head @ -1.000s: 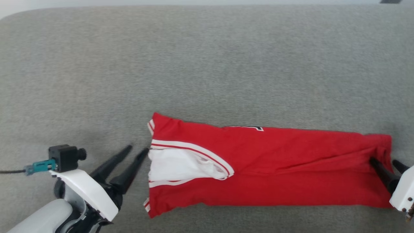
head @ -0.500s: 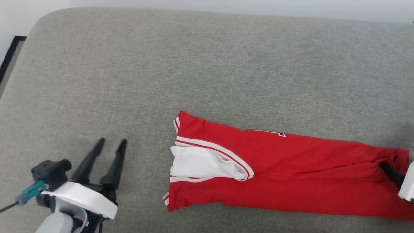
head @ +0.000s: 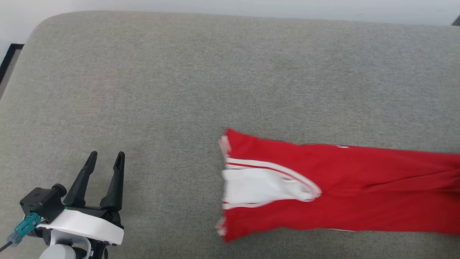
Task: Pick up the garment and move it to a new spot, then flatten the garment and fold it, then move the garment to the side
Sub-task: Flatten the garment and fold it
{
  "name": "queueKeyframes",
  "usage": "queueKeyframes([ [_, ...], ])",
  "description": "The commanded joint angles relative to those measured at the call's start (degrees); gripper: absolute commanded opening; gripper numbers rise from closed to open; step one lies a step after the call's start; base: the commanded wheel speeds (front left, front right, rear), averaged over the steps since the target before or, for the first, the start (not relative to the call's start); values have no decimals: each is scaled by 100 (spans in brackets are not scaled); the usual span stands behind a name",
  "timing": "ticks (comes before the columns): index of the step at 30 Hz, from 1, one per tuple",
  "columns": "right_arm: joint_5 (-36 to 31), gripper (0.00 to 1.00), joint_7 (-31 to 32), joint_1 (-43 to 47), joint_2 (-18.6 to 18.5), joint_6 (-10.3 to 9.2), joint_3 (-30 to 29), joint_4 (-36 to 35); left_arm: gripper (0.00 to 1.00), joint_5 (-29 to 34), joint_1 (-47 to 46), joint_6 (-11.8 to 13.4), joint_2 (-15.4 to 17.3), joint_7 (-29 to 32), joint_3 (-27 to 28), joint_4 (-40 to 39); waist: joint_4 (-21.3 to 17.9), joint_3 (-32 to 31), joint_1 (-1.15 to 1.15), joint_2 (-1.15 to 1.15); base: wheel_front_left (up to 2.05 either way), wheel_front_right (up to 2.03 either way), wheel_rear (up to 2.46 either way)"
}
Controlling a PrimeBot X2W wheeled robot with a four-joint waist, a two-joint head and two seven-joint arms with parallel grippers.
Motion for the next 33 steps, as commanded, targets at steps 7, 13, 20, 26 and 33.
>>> queueKeyframes([
  [7, -260, 0, -1, -3, -301, -8, -945, -253, 100, 39, 123, 14, 43, -28, -1, -126, -169, -31, 0, 0, 0, 0, 0],
  [13, -323, 0, 66, 67, -314, -8, -1197, -623, 100, 107, 210, 14, 44, -28, 85, -187, -235, -84, 0, 0, 0, 0, 0],
  [20, -62, 0, 383, 262, -156, -7, -515, -1139, 100, 170, 266, 14, 10, -28, 108, -217, -280, -131, 0, 0, 0, 0, 0],
  [26, 151, 0, 671, 546, -152, -7, 602, -1802, 100, 186, 337, 14, -31, -28, 11, -231, -212, -252, 0, 0, 0, 0, 0],
  [33, 338, 0, 915, 653, -225, -7, 2134, -2601, 100, 136, 404, 14, -158, -28, -76, -200, 53, -445, 0, 0, 0, 0, 0],
])
